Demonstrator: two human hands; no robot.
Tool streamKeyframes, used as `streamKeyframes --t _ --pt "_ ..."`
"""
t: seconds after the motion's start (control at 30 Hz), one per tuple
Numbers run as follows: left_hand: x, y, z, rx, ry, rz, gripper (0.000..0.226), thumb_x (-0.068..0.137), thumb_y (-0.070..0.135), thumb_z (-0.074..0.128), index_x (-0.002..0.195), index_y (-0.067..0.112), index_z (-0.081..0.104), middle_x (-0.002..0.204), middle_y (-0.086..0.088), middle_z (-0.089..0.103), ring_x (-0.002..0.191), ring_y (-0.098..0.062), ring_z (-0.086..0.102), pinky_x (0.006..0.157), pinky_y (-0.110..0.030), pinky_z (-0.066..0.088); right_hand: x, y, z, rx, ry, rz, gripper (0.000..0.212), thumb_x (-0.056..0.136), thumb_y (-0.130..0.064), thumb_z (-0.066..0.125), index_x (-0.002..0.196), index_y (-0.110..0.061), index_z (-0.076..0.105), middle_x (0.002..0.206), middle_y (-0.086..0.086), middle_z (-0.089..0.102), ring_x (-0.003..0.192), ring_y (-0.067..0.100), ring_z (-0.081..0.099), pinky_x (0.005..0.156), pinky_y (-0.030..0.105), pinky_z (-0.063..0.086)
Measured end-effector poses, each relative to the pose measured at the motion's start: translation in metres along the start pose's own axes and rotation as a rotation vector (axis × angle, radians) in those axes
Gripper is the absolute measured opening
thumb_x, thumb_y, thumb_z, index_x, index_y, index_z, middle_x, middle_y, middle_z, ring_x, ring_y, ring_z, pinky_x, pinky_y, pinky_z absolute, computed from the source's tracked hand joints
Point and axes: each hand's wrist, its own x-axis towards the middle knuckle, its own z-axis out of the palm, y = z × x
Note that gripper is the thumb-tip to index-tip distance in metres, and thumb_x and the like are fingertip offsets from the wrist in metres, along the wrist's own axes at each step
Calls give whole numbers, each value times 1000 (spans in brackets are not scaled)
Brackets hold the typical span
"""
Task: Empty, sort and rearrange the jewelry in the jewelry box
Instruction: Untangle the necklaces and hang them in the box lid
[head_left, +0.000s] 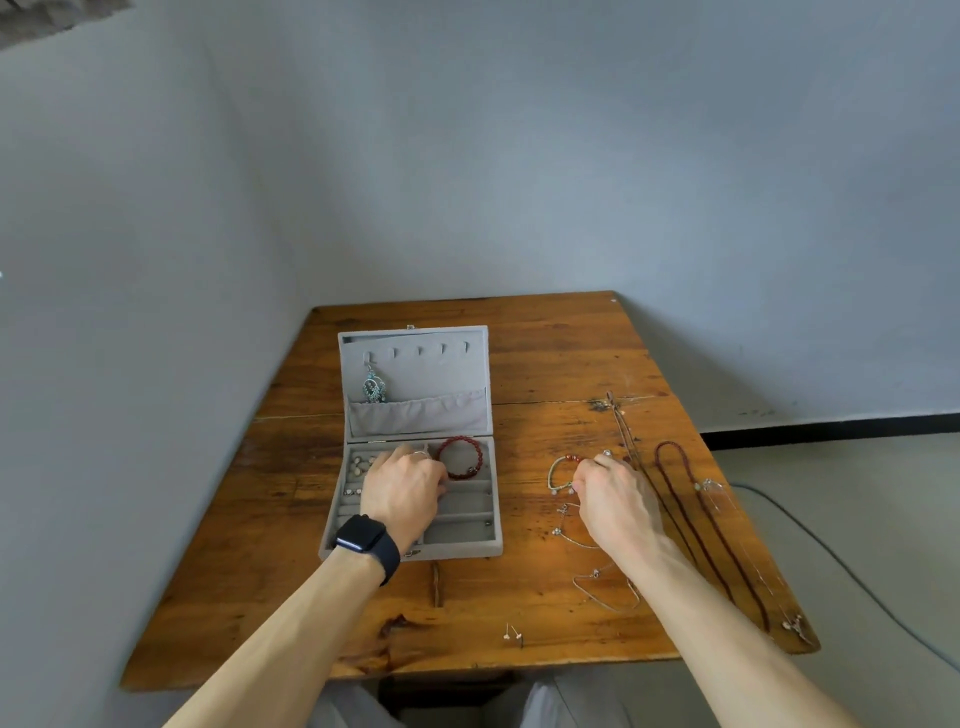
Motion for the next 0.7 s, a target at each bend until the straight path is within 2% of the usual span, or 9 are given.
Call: streamKeyframes --t 0.13,0.23,0.3,0.37,0.43,0.53,0.6,0.7 --pt "0 1 3 -25 3 -6 21 99 28 57 115 27 72 115 3 69 113 -18 54 97 -32 42 3 -8 -11 -16 15 -27 11 96 -15 61 100 -21 69 100 -3 68 92 21 62 77 32 48" --pt "-2 0 4 -108 39 -4 27 97 33 55 120 24 66 115 2 68 112 -20 54 92 -35 48 8 -34 -25 171 174 -57 8 98 -19 60 96 -17 68 92 -1 67 84 19 57 74 31 46" --pt "-3 -3 4 -217 84 -32 32 94 35 54 122 24 62 109 3 69 109 -21 56 84 -35 51 15 -54 -32 324 223 -62 8 98 -20 61 94 -17 67 90 -2 64 84 18 55 70 28 40" --pt "1 -9 3 -257 147 -59 29 92 33 53 118 25 64 105 3 70 105 -20 57 79 -33 49 24 -72 -34 428 216 -61 7 98 -20 60 94 -19 66 91 -6 62 86 13 52 68 21 34" --pt "12 -16 2 -238 167 -73 29 93 30 53 119 26 65 111 2 69 107 -21 55 83 -35 48 32 -88 -32 532 173 -45 7 98 -23 62 94 -24 67 91 -11 63 85 8 53 66 12 33" --pt "30 -26 1 -197 86 -47 34 95 31 53 127 29 64 125 -3 61 117 -26 49 92 -40 45 41 -107 -23 667 26 -15 8 96 -30 64 90 -32 68 88 -20 67 83 -2 59 62 8 38" --pt "37 -30 2 -195 32 -24 33 96 35 54 127 30 64 127 -4 57 119 -27 47 93 -41 43 46 -110 -12 588 -36 -19 9 96 -30 63 91 -31 70 91 -16 69 86 3 61 66 16 44" --pt "40 -29 6 -216 50 -33 30 95 42 58 120 27 65 127 -3 54 119 -26 47 94 -41 44 46 -103 4 329 -111 -14 12 97 -29 61 99 -30 74 102 -3 65 95 17 62 77 27 49"
